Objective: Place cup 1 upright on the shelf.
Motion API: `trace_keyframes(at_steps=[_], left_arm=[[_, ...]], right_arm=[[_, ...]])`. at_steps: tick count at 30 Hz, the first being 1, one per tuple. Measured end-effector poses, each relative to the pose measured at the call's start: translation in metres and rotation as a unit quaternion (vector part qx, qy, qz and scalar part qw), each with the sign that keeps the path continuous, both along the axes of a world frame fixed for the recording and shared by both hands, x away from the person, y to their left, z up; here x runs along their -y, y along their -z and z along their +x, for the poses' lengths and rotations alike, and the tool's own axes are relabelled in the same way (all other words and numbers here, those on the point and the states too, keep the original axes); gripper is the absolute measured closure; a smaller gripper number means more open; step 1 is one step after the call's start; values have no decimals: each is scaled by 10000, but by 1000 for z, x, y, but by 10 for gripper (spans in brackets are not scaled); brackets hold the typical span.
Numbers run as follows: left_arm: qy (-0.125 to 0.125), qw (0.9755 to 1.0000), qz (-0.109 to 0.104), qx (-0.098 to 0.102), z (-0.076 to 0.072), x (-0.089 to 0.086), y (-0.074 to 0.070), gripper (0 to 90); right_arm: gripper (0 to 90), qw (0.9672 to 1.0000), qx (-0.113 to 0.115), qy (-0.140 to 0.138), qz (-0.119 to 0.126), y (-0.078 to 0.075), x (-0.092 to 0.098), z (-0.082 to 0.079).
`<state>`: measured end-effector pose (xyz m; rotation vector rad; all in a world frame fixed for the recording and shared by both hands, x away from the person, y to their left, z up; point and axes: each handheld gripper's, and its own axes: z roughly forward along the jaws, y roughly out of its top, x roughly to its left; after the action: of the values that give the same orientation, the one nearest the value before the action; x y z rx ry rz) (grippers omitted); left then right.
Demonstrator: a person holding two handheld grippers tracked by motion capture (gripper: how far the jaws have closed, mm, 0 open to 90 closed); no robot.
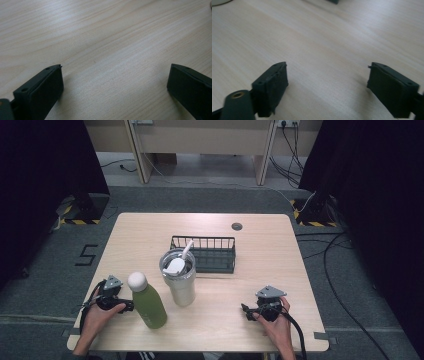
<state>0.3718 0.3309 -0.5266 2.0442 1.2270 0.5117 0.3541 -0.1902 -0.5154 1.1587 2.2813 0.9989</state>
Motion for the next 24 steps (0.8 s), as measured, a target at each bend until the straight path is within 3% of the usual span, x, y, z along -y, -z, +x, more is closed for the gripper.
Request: trace_keyframes(at_steps=[6,11,15,24], left_arm=[[5,10000,11,-3,0,0,0,0],[3,10000,17,-9,0,0,0,0],[3,10000,17,-9,0,0,0,0],[-9,10000,4,-4,0,0,0,0]], right_arm=[[162,9993,261,-38,267,-8,3,-3],[156,9985,449,-146,275,-12,-1,-5],[156,9962,672,-380,391,-24,-10,-9],[154,9918,873,-680,632,-40,-27,-9]])
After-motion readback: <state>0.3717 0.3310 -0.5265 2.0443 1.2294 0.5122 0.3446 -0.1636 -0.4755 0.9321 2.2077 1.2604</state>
